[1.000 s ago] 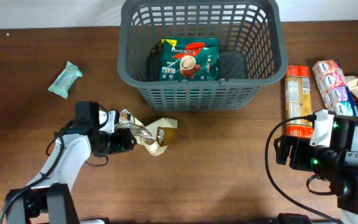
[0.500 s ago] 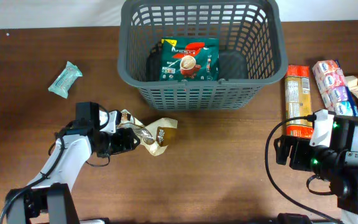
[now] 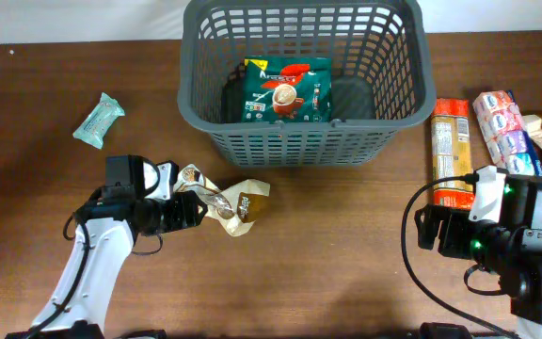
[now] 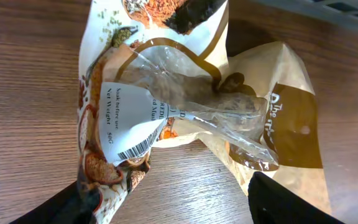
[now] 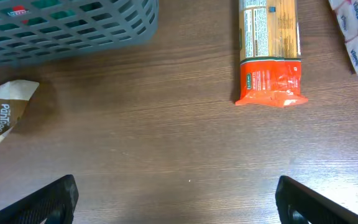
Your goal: Pack container
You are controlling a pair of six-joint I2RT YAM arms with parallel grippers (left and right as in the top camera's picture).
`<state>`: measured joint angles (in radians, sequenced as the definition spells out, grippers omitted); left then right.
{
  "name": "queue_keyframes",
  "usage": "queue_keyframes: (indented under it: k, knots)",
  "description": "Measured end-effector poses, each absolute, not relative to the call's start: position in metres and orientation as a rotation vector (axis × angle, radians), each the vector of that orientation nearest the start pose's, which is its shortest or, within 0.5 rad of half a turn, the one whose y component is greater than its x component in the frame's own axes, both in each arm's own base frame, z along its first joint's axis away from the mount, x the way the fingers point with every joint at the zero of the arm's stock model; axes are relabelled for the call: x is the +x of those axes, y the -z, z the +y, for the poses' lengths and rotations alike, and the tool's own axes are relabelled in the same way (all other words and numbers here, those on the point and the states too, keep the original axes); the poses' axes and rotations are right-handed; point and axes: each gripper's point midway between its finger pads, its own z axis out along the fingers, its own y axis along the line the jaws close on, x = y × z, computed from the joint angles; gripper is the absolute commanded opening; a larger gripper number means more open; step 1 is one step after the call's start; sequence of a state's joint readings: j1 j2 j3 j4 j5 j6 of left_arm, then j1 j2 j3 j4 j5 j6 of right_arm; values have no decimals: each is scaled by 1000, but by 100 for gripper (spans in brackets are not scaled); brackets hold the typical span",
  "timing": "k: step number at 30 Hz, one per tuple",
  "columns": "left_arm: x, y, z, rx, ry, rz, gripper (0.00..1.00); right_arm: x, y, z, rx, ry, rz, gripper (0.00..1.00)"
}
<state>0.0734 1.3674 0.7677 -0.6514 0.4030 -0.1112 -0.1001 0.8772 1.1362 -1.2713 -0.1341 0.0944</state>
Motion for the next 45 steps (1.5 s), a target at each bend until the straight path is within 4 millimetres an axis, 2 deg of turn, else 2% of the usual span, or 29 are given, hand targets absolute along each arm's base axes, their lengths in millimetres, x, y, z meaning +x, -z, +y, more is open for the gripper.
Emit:
queue_keyframes:
  k: [12,13,14,15,20,31,33,38,42,45]
  knots:
    - [292,-63,-36,-170,478,2737,71,201,-229,3,202,-172,2581,99]
    - [292,-63,-35,-169,474,2735,68,201,-228,3,203,-172,2582,99]
    - [292,-63,-35,-169,473,2735,61,200,-228,3,204,-172,2585,99]
    - [293,-63,-34,-171,468,2734,60,200,-228,3,204,-172,2587,99]
    - [295,-62,-33,-175,458,2729,64,200,-228,3,204,-172,2587,99]
    - [303,-36,-33,-189,466,2776,64,199,-228,3,204,-172,2590,99]
    - [303,-34,-33,-189,466,2776,61,199,-228,3,204,-172,2590,99]
    - [309,-35,-32,-183,462,2756,60,199,-228,3,204,-172,2590,99]
    - [314,-38,-32,-173,459,2731,48,199,-227,3,204,-172,2591,99]
    - [316,-38,-32,-174,459,2722,29,199,-227,3,204,-172,2593,99]
